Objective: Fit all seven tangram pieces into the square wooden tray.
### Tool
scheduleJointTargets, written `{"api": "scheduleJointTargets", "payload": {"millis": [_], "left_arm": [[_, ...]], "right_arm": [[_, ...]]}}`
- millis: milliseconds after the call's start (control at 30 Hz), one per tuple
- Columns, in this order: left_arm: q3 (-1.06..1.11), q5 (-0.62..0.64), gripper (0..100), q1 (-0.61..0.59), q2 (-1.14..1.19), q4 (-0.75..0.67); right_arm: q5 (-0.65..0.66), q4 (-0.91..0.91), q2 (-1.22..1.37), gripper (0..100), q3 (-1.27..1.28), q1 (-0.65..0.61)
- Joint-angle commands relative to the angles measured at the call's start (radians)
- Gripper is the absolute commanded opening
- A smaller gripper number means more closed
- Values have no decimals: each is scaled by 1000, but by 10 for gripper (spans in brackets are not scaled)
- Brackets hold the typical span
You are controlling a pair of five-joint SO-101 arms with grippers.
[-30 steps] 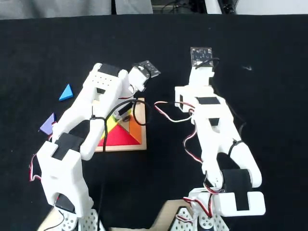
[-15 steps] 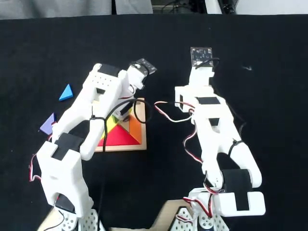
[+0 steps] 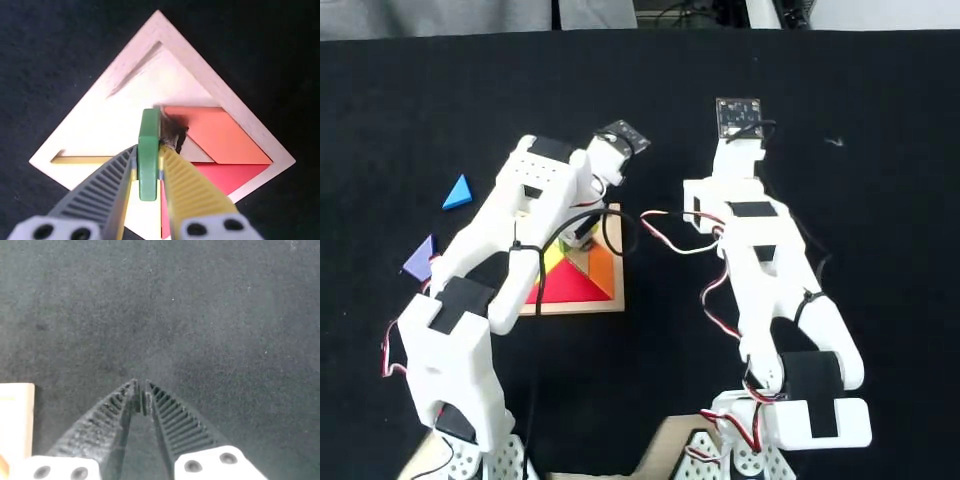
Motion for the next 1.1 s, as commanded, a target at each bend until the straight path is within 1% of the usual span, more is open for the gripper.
{"api": "scheduleJointTargets", "payload": {"millis": [0, 233, 533, 733, 933, 1067], "left_arm": [[4, 6, 30, 13, -51, -8], [41, 8, 30, 19, -52, -11], [31, 0, 37, -5, -52, -12], [13, -2, 159, -45, -61, -11], [-61, -3, 159, -96, -54, -9], [-93, -57, 159, -117, -52, -11]], "right_arm": [[9, -17, -50, 21, -4, 3], [9, -17, -50, 21, -4, 3], [9, -17, -48, 21, -4, 2], [9, -17, -48, 21, -2, -8], [9, -17, -48, 21, -2, -8], [9, -17, -48, 21, -2, -8]]}}
